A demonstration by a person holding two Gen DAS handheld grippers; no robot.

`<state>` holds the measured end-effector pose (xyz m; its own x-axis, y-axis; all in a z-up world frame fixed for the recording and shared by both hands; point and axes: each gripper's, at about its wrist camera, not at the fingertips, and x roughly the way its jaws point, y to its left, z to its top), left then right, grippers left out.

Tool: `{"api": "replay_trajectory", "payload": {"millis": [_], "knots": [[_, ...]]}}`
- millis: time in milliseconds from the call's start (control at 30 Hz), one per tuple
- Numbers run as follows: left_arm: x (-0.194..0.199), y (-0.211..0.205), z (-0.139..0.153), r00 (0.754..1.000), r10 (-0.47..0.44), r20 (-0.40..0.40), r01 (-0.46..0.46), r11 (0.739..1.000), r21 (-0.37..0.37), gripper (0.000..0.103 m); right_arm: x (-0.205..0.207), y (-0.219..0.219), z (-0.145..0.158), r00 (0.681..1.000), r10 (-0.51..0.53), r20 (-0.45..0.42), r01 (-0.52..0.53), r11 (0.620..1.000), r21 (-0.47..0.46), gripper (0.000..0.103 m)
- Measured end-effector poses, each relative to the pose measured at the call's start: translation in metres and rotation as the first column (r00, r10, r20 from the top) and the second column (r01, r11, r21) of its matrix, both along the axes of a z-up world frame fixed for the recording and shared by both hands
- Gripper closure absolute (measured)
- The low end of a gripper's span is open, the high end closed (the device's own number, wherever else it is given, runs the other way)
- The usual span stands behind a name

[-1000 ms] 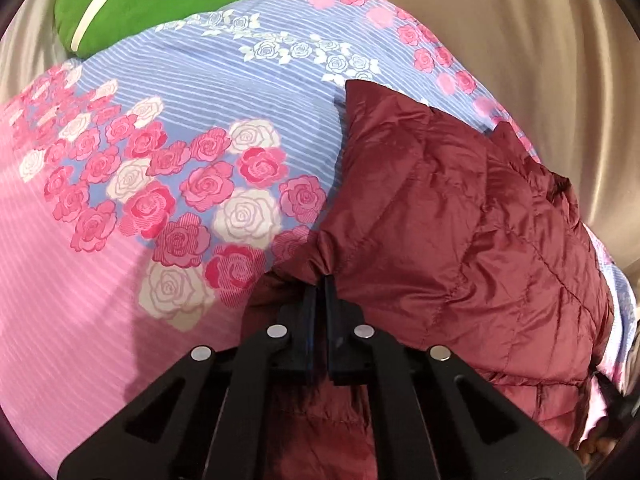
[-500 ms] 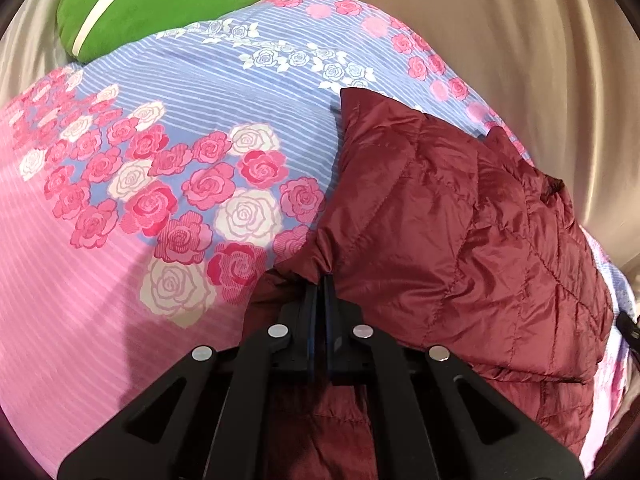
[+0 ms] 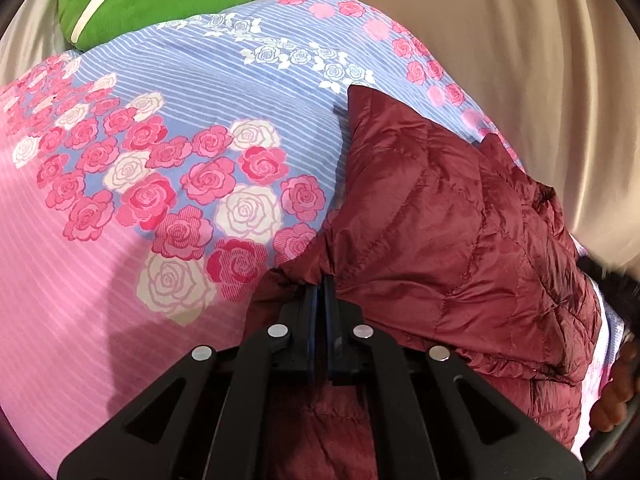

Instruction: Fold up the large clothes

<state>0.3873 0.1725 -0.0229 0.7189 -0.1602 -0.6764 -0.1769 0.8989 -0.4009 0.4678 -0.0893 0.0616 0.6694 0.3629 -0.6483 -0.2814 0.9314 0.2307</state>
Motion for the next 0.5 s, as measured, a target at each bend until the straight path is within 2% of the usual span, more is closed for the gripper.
{"api": "replay_trajectory", "payload": {"millis": [67,133,167,267,367,467,500], "knots": [[-0.001,0.002,-0.001,1.0,-0.001,0.003,0.001,1.0,-0.018,0.1,0.015,0.063,-0.004,0.988,0.149,-0.036,-0.149,0.989,-0.01,0.09],[-0.001,0.004,-0.001,1.0,-0.002,0.004,0.002,1.0,-0.028,0.1,0.036,0.114,-0.019,0.968,0.236,-0.081,-0.24,0.969,-0.05,0.09],[-0.001,0.004,-0.001,1.0,-0.002,0.005,0.002,1.0,-0.027,0.1,0.048,0.143,-0.03,0.961,0.257,-0.105,-0.267,0.96,-0.089,0.09],[-0.001,0.003,-0.001,1.0,-0.001,0.004,0.001,1.0,-0.021,0.1,0.08,0.189,-0.057,0.945,0.265,-0.191,-0.292,0.947,-0.133,0.091],[-0.001,0.004,-0.002,1.0,-0.001,0.006,0.001,1.0,-0.031,0.1,0.093,0.211,-0.059,0.952,0.256,-0.164,-0.282,0.947,-0.156,0.099],[-0.003,0.009,-0.003,1.0,0.004,0.014,-0.003,0.998,-0.065,0.1,0.093,0.206,-0.04,0.955,0.269,-0.125,-0.281,0.955,-0.093,0.099],[-0.006,0.014,-0.003,1.0,0.013,0.024,-0.011,0.994,-0.107,0.1,0.091,0.2,-0.033,0.959,0.268,-0.097,-0.276,0.957,-0.089,0.095]]}}
